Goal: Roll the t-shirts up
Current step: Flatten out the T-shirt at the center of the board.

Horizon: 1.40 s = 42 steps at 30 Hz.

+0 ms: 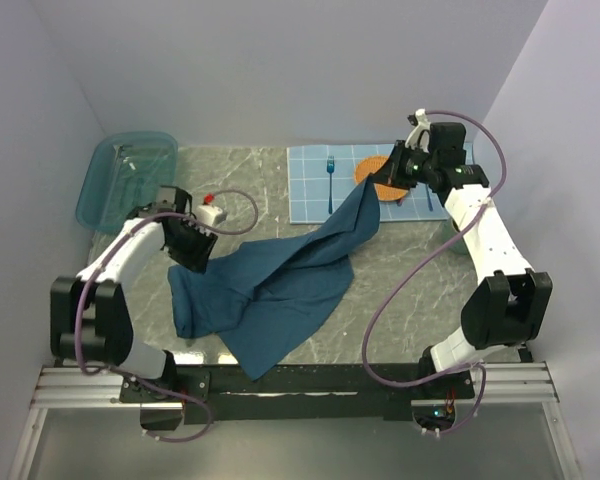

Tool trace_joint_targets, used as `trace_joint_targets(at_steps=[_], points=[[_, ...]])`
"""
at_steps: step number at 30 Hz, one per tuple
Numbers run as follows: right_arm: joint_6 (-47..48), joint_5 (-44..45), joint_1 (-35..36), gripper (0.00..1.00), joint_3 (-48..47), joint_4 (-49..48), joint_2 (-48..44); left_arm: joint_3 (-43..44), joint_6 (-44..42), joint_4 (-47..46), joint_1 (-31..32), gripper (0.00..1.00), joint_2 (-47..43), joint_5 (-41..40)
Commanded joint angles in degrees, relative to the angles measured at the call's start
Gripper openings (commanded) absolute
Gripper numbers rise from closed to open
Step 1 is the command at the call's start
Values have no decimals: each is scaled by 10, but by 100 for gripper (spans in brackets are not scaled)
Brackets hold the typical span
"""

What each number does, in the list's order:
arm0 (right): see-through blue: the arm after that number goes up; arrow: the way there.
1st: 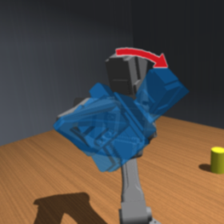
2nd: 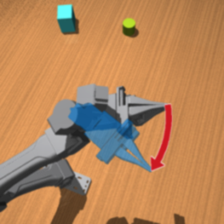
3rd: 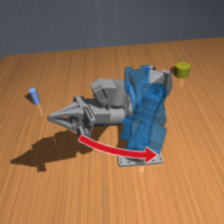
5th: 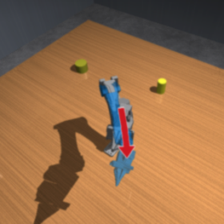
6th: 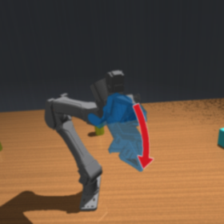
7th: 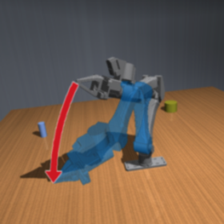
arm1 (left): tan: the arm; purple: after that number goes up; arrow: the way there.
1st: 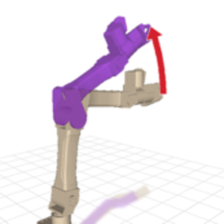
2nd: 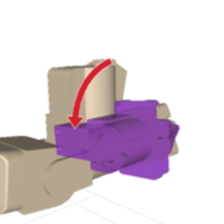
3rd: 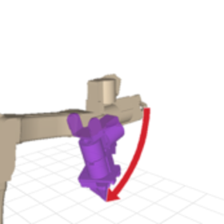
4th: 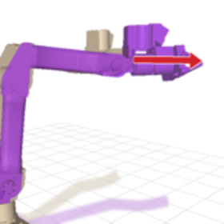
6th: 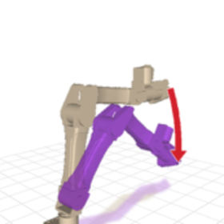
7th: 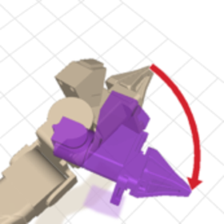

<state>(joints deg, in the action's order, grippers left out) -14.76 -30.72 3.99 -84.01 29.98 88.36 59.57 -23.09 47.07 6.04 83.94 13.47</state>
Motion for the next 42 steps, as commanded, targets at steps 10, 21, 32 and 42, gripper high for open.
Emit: trace_joint_targets(at_steps=[10, 21, 32, 42], points=[[-7, -30, -2, 0, 36, -32, -41, -30, -78, 45, -12, 49, 26, -17], [-4, -35, -2, 0, 55, -33, -55, -40, -92, 86, -15, 46, 51, -58], [-7, -33, -1, 0, 48, -36, -55, -35, -94, 102, -15, 1, 36, -54], [-3, -14, -4, 0, -53, -37, -16, 288, -116, 315, 2, 1, -11, 65]])
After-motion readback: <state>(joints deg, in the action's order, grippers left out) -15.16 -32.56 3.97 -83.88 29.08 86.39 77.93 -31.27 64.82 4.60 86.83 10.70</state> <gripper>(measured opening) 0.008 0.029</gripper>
